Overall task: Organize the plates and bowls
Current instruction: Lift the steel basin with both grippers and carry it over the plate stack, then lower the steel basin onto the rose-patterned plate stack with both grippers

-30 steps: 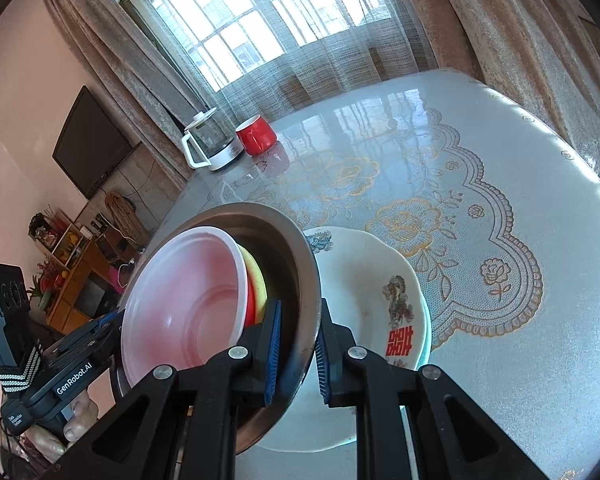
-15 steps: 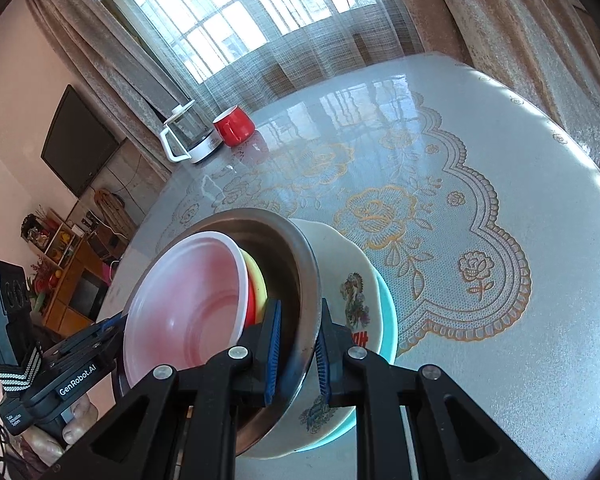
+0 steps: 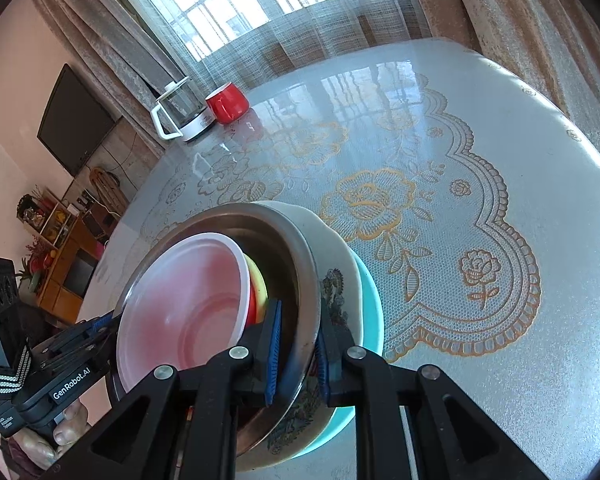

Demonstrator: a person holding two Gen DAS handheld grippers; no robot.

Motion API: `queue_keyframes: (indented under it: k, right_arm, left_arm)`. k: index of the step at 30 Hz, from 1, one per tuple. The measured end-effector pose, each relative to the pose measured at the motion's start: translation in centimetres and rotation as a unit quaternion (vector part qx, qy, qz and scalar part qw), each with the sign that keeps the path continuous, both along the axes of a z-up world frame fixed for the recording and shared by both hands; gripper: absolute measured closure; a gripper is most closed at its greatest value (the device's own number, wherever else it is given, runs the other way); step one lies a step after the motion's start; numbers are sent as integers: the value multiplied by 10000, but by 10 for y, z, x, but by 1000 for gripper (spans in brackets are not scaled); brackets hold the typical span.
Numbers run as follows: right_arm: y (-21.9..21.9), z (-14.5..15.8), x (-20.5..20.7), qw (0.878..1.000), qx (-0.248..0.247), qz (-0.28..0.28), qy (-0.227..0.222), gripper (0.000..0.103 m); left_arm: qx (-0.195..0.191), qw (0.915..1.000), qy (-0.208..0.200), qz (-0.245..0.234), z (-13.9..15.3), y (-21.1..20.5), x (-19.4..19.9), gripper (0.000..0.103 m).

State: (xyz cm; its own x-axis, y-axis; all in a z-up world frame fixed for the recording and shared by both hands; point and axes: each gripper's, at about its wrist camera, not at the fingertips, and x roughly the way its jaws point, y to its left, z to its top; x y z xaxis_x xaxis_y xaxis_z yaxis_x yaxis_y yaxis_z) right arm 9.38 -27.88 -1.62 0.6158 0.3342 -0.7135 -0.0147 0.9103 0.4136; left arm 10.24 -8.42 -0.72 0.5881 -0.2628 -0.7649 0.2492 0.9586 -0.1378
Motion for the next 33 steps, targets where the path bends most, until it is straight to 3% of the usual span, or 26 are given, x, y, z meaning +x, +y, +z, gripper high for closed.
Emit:
queue_keyframes:
  k: [8, 16, 26, 33]
  right_arm:
    - [-3, -1, 4, 9999, 12, 137, -8, 88]
    - [-12, -2, -2, 9994, 307, 181, 23, 85]
    - [-10, 3, -13, 9995, 212, 181, -153, 88]
    - [-9, 1, -11, 9994, 315, 169, -41, 88]
  left_arm:
    - [101, 9999, 34, 123, -4, -4, 1, 85]
    - [-76, 9997, 100, 224, -4, 2, 0, 85]
    - [-151, 9995, 46, 283, 2, 6, -8, 85]
    - [-249, 9990, 6, 377, 6, 12, -13, 85]
